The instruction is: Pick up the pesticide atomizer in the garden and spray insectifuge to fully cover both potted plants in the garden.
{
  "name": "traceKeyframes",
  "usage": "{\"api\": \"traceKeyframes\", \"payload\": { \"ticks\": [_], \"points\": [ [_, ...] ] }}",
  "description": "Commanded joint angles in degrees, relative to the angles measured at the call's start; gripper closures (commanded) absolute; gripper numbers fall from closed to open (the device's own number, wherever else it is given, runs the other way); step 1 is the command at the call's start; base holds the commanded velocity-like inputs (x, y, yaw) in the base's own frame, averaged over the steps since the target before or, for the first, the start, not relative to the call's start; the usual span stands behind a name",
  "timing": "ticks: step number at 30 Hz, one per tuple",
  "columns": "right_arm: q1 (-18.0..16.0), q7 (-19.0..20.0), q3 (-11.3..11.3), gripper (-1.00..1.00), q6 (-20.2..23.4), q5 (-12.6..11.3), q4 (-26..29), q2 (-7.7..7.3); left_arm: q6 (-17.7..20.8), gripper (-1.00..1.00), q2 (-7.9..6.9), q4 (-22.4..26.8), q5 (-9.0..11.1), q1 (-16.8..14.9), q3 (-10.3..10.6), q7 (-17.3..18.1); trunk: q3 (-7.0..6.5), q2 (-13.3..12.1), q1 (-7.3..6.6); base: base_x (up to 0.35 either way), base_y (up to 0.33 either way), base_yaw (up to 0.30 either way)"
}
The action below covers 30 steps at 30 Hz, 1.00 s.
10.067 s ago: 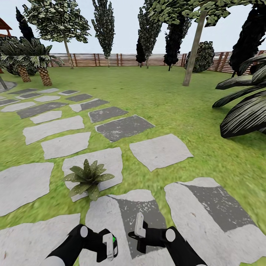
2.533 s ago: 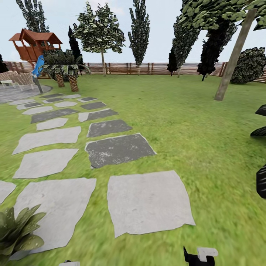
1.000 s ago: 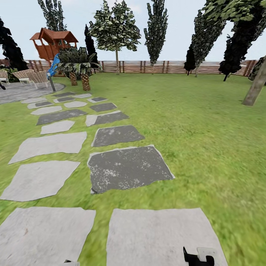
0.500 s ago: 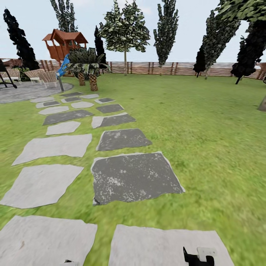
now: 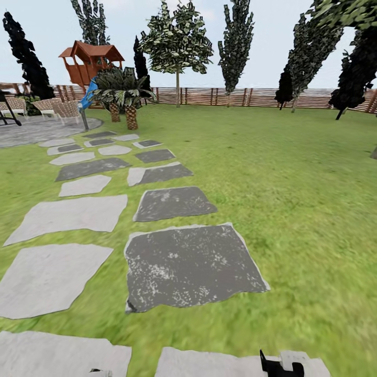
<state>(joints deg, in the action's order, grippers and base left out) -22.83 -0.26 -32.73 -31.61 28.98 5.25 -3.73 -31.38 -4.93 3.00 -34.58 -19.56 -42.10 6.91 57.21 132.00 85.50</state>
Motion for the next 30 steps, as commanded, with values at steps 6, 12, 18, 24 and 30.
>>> {"api": "traceKeyframes", "payload": {
  "ticks": [6, 12, 18, 24, 30],
  "points": [
    [0.0, -0.1, -0.6, -1.00, -0.2, 0.4, 0.0, -0.08, -0.1, 1.00, 0.07, 0.0, 0.7, 0.0, -0.4, 0.5, 0.05, 0.0, 0.02, 0.340, 0.000, 0.000],
    [0.0, -0.1, -0.5, -1.00, -0.2, 0.3, 0.0, -0.01, -0.1, 1.00, 0.09, 0.0, 0.7, 0.1, -0.3, 0.6, 0.05, 0.0, 0.02, 0.340, 0.000, 0.000],
    [-0.1, -0.1, -0.5, -1.00, -0.2, 0.4, -0.1, 0.15, 0.0, 1.00, 0.09, -0.1, 0.8, 0.1, -0.3, 0.5, 0.05, 0.0, 0.02, 0.340, 0.000, 0.000],
    [-0.1, -0.1, -0.5, -1.00, -0.2, 0.4, -0.1, 0.21, 0.0, 1.00, 0.16, -0.1, 0.8, 0.1, -0.3, 0.5, 0.05, 0.0, 0.02, 0.340, 0.000, 0.000],
    [0.0, -0.1, -0.5, -1.00, -0.2, 0.4, -0.1, 0.21, 0.0, 1.00, 0.18, -0.2, 0.8, 0.1, -0.3, 0.5, 0.05, 0.0, 0.02, 0.340, 0.000, 0.000]
  ]
}}
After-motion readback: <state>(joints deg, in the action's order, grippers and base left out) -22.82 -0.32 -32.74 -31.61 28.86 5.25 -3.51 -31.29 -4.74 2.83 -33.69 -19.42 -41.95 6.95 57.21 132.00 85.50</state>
